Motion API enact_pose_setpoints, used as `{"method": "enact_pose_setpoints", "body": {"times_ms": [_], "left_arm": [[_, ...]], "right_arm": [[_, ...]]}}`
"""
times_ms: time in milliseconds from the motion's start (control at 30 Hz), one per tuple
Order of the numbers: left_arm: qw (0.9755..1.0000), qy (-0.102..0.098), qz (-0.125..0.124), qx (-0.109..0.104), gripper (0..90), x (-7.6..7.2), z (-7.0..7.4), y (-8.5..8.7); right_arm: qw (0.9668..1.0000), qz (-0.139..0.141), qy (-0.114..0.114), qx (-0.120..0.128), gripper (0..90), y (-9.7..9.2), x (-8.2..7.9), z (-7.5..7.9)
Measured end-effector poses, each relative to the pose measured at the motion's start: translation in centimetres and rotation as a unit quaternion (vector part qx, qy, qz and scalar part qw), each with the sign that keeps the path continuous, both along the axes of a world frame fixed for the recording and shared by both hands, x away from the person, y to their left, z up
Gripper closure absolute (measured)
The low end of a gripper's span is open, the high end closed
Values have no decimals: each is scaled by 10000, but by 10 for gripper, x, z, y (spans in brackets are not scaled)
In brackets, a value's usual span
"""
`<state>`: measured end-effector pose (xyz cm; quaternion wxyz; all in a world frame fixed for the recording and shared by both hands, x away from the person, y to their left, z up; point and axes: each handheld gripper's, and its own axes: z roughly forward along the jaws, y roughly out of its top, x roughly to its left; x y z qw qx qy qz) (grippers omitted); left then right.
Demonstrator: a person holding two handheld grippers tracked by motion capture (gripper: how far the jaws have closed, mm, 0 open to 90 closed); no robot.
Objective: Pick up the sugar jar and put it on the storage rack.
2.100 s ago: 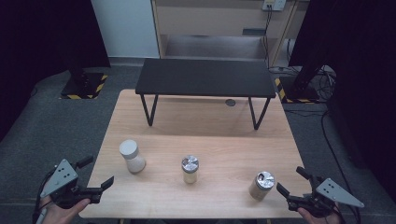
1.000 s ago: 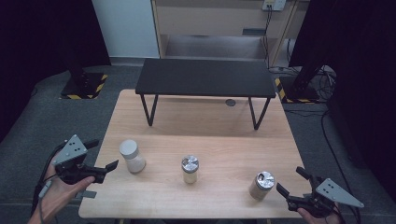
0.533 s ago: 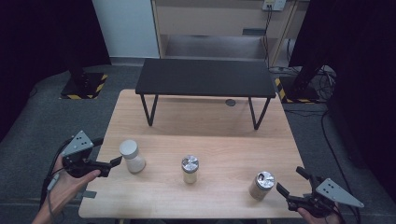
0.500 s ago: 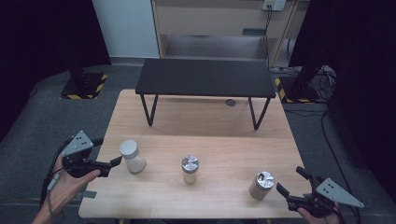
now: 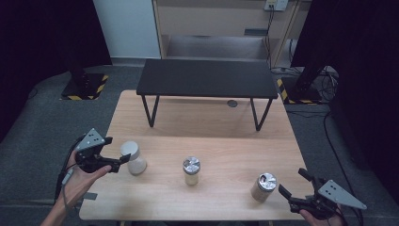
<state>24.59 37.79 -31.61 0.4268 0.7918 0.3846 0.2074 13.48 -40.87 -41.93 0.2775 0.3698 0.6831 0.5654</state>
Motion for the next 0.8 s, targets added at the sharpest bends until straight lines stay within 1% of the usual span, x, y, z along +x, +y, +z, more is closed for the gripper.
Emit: {"method": "enact_pose_setpoints", "body": {"times_ms": [67, 167, 233, 333, 400, 533, 633, 800], "left_arm": [[10000, 22, -7, 4, 50, 2, -1, -1], [10000, 25, -8, 85, 50, 5, -4, -5], [10000, 38, 0, 53, 50, 7, -6, -6], [10000, 45, 11, 82, 50, 9, -9, -8], [9998, 50, 64, 182, 52, 11, -10, -11], [9998, 52, 110, 148, 56, 13, -13, -12], [9996, 47, 145, 234, 57, 17, -16, -14], [9997, 120, 133, 161, 57, 21, -24, -15]], "right_arm": [[10000, -5, 0, -2, 54, 0, 0, 0], [10000, 0, 1, -8, 55, 0, 0, 0], [10000, 3, -3, -9, 55, 0, 0, 0], [10000, 2, -3, -15, 54, 1, 0, 0], [10000, 4, 2, -19, 55, 1, 0, 0], [10000, 5, -5, -16, 56, 0, 0, 0], [10000, 4, -18, -28, 57, 1, 0, 0], [10000, -1, -14, -23, 57, 0, 0, 0]]}}
